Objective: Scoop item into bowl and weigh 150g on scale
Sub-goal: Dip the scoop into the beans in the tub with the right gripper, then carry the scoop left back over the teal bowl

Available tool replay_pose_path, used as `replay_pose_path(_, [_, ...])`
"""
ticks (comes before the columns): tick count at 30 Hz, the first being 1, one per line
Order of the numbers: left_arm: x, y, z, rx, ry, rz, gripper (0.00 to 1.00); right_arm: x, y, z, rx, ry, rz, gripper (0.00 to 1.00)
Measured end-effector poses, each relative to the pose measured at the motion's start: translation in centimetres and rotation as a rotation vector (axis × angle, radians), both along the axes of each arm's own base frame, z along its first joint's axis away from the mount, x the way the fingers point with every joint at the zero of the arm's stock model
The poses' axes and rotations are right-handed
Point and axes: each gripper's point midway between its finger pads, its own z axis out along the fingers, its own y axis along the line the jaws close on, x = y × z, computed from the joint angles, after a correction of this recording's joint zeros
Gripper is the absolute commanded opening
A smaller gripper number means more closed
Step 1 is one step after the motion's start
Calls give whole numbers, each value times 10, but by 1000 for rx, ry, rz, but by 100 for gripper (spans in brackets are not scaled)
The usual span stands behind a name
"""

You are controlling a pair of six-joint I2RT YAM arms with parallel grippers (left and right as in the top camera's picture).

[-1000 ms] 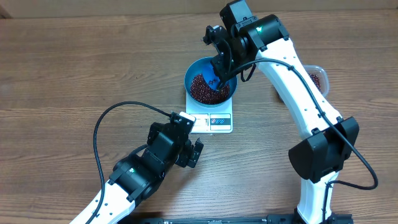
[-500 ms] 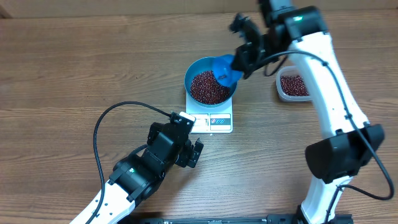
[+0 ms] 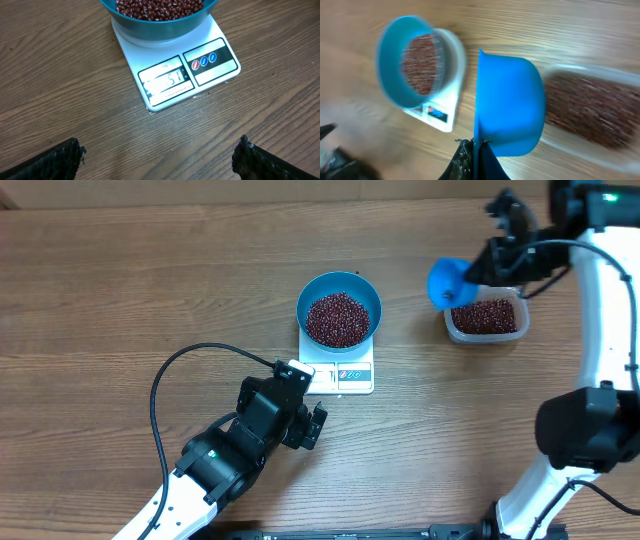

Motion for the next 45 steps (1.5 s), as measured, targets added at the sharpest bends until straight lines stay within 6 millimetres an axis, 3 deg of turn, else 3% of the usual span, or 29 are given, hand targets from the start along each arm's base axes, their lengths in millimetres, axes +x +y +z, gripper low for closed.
replay_pose_path(6, [0, 0, 0, 0, 0, 0, 100, 2, -54, -15, -251, 50, -179, 4])
replay_pose_path(12, [0, 0, 0, 0, 0, 0, 100, 1, -77, -18, -471, 74, -290, 4])
replay_pose_path(18, [0, 0, 0, 0, 0, 0, 99, 2, -81, -14, -646, 58, -338, 4])
replay_pose_path(27, [0, 0, 0, 0, 0, 0, 100, 7, -77, -7, -761, 18, -345, 4])
replay_pose_path(38, [0, 0, 0, 0, 0, 0, 99, 8, -64, -10, -703, 19, -322, 4])
replay_pose_path(42, [0, 0, 0, 0, 0, 0, 100, 14, -36, -5, -577, -12, -244, 4])
replay_pose_path(45, [0, 0, 0, 0, 0, 0, 100, 24, 8, 5, -427, -88, -123, 4])
